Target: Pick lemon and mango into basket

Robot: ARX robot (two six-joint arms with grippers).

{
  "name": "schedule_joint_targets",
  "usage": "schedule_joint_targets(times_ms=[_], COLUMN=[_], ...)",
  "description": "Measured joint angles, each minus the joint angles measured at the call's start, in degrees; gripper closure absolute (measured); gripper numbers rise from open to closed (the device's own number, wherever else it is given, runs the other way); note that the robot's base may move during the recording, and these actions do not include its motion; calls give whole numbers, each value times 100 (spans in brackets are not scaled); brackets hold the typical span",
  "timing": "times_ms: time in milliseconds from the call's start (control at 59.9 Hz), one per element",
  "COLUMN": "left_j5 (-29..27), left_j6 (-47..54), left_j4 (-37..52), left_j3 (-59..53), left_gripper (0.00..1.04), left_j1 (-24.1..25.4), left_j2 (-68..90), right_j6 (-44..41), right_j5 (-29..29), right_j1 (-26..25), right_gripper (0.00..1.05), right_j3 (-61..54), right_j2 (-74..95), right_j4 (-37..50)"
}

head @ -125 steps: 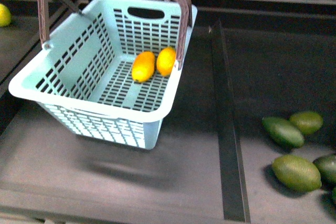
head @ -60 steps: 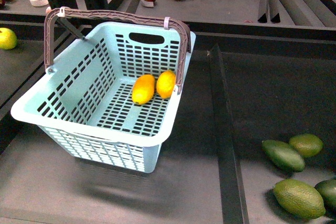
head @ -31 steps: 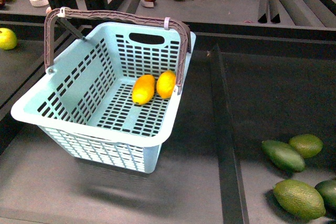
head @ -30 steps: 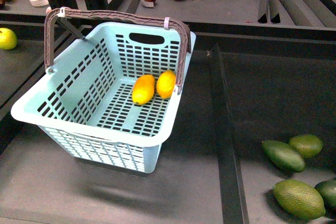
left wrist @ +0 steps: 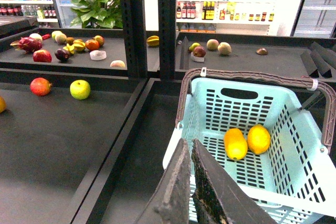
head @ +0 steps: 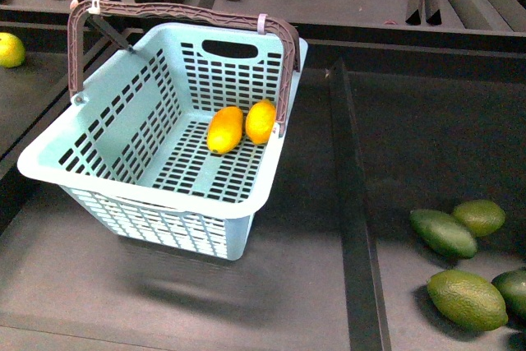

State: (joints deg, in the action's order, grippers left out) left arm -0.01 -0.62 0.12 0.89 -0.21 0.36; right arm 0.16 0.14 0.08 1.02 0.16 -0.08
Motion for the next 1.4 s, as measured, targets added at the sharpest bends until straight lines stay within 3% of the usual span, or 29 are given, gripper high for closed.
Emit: schedule_joint_targets(times_ms=[417, 1402], left_j5=[0, 0], left_j6=[0, 9], left_j4=[0, 0], left_j3=[0, 0], left_gripper=[6, 7], left_j1=[0, 0], left_j2=[0, 0], right_j6=[0, 0], right_j5=[0, 0], right_j1=[0, 0], right_gripper=[9, 9], right_j3=[0, 0], right_j2=[0, 0], right_j4=[0, 0])
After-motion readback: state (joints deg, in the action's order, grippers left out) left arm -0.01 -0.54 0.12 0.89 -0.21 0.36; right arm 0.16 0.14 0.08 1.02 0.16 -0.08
